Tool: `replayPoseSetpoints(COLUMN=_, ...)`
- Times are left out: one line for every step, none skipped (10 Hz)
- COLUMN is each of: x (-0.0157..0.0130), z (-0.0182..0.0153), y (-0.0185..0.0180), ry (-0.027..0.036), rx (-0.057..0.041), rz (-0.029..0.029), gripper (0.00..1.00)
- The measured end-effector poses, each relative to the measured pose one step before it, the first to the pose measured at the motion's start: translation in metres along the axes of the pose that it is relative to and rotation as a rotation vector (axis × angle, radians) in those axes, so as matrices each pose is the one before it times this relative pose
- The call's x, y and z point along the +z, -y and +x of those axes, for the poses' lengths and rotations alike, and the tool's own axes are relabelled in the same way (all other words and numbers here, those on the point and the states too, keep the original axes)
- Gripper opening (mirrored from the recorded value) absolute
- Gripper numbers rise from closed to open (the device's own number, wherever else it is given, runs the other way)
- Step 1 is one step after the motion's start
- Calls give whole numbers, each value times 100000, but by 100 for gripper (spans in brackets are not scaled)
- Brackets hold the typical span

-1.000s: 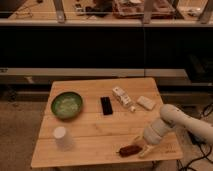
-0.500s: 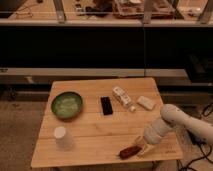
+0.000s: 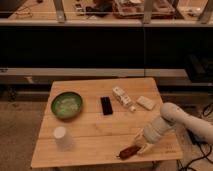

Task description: Place the pepper on the white sponge

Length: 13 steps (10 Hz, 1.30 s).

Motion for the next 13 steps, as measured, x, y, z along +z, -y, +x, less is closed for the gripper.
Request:
replayPoseSetpoints(x=139, z=7, y=-37, ry=-55, rx=-134, rz=-484, gripper=45)
replayPoseSetpoints(x=139, z=56, y=-57, ry=-69, rx=-47, rz=-400, gripper=45)
replayPoseSetpoints(x=91, z=25, y=-10, ry=-84, rx=-24, rz=-282, gripper=45)
replayPoseSetpoints(x=91, z=55, y=-22, ry=-232, rx=-86, rz=-393, gripper=41)
replayPoseSetpoints(x=62, z=1, y=20, ry=-35, rx=-10, rz=-132, gripper=34)
replayPoseSetpoints(x=46, z=-4, y=61, ry=-84, rx=21, rz=-75, gripper=23)
replayPoseSetpoints(x=98, z=28, y=-2, ry=13, rx=147, rz=-170, gripper=14)
replayPoseSetpoints(x=-18, z=-21, y=42, ry=-59, rx=22, rz=-1, gripper=11)
replayPoseSetpoints(x=22, z=-2, y=13, ry=-14, rx=93, rz=-83, gripper=11)
replayPoseSetpoints(x=13, z=-16, y=30, ry=17, rx=-36, rz=-52, gripper=11)
replayPoseSetpoints(x=-56, z=-57, y=56, ry=188, rx=1, rz=-29, gripper=11)
replayPoseSetpoints(x=-148, z=-125, y=91, ry=294, rx=-22, rz=102, gripper=11)
replayPoseSetpoints(x=-525, z=-300, y=197, ry=221, rx=-499, rz=146, gripper=11)
